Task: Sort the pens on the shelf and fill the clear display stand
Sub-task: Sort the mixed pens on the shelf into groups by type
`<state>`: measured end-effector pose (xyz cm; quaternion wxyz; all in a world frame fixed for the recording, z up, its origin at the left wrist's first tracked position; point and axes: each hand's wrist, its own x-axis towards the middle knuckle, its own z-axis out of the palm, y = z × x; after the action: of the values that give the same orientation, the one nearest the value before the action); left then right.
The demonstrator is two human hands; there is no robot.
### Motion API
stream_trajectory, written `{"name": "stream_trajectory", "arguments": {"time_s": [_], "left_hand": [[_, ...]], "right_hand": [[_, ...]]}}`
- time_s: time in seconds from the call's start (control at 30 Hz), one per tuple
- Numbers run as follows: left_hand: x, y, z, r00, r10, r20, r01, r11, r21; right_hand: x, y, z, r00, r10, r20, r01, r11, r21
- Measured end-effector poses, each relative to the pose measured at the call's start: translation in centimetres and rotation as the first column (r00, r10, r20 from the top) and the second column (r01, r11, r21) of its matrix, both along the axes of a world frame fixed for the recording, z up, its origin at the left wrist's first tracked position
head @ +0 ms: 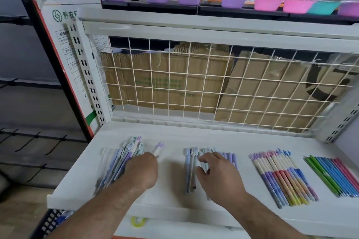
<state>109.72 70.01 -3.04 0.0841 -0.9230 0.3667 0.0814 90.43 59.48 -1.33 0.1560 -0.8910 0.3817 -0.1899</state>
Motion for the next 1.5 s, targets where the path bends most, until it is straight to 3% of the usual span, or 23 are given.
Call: {"name": "stream_trajectory", "arguments": {"time_s": [0.17,0.23,0.37,0.53,0.6,0.73,0.83,1.07,1.3,1.5], "left_hand": [[-1.2,-1.0,1.0,0.993,0.036,-0.11,-0.053,0.986,-0.158],[-2.0,-2.0,1.8,0.964,0.023,-0.266,-0.096,0.959,-0.266],[-5.7,-4.5,2.9,0.69,-0.085,-0.719,-0.352,0.828,-0.436],[-10.9,-7.2,3.0,0.372,-0.18,-0.911,-0.612,0.69,-0.386],[-12.6,-8.1,3.0,0.3,-0.211,-0.93,-0.655,0.664,-0.362],[-15.3,-9.8,2.6,0.271,-0.233,-0.934,-0.653,0.669,-0.356],[-16.9,-11.0,2.2,0.261,-0.187,-0.947,-0.676,0.665,-0.318],[-19.1,-13.2,1.4,0.204,-0.17,-0.964,-0.758,0.596,-0.266],[-20.3,-13.5,1.8,0.142,-0.202,-0.969,-0.729,0.641,-0.241],[-20.7,-13.6,1.5,0.115,-0.221,-0.969,-0.744,0.627,-0.231]], "right_hand": [[-1.9,-1.5,0.5,0.998,0.067,0.001,-0.066,0.994,0.092],[-2.6,-1.8,1.0,0.994,0.106,0.023,-0.108,0.983,0.148],[-3.8,-2.6,1.7,0.978,0.124,0.166,-0.176,0.921,0.348],[-5.7,-3.9,2.2,0.97,0.09,0.225,-0.194,0.847,0.496],[-6.8,-4.5,2.2,0.972,0.045,0.23,-0.17,0.81,0.562],[-9.3,-5.8,2.0,0.973,-0.034,0.229,-0.127,0.749,0.65],[-11.1,-7.0,1.6,0.977,-0.083,0.199,-0.066,0.765,0.641],[-14.8,-10.4,0.1,0.969,-0.195,-0.15,0.227,0.942,0.247],[-16.2,-12.1,-0.7,0.954,-0.148,-0.261,0.206,0.956,0.208],[-16.2,-12.2,-0.7,0.959,-0.132,-0.252,0.189,0.957,0.222]]}}
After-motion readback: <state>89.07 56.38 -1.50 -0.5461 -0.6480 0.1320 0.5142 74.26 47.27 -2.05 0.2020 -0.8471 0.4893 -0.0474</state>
